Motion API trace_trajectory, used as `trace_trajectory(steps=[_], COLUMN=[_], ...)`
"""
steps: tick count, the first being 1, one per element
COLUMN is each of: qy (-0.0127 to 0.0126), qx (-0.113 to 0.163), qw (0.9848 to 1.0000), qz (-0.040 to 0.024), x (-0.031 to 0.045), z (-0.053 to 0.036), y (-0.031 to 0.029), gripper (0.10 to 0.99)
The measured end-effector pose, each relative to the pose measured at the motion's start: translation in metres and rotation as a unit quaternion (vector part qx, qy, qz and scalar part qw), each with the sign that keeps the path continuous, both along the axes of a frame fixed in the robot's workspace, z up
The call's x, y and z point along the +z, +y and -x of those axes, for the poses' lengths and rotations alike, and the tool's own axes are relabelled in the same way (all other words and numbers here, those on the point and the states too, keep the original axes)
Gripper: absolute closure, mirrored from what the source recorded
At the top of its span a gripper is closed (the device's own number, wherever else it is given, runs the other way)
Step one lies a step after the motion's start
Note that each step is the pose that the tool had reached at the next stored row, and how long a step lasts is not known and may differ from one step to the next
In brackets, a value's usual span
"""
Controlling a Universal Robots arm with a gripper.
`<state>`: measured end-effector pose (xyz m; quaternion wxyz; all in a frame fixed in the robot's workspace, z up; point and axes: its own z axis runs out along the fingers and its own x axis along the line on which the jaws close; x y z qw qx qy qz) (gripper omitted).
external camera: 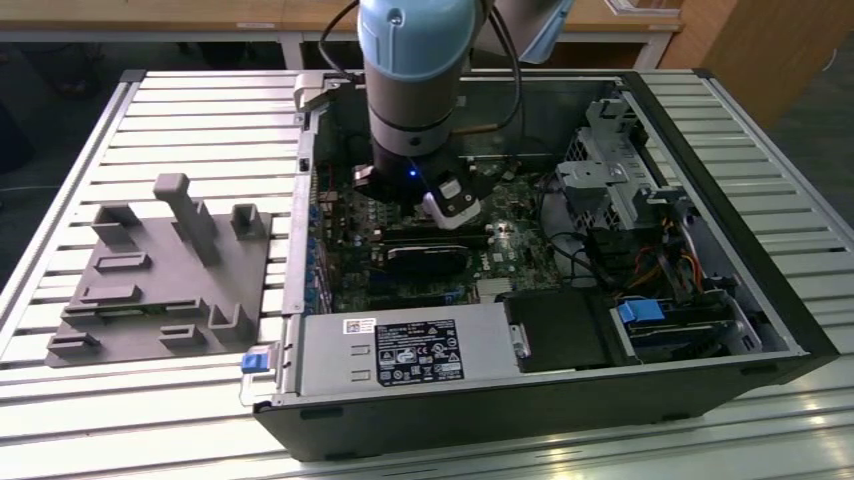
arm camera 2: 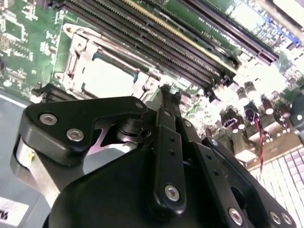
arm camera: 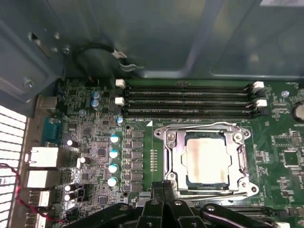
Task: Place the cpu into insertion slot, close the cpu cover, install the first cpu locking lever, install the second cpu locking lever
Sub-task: 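Install the second cpu locking lever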
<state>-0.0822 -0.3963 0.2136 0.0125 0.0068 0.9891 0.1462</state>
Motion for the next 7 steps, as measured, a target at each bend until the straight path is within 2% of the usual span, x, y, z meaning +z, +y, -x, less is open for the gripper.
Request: trace_trajectory(steps=[4,7], qy=[0.0000,0.0000], qx=[0.000,0.000], qw=[1.0000,1.0000], qz=[-0.0058,-0.0080], x=[0.0081,0.0091], z=[0.0000,0.0000], y=[0.0000,0.0000], gripper=[0.965,0.965])
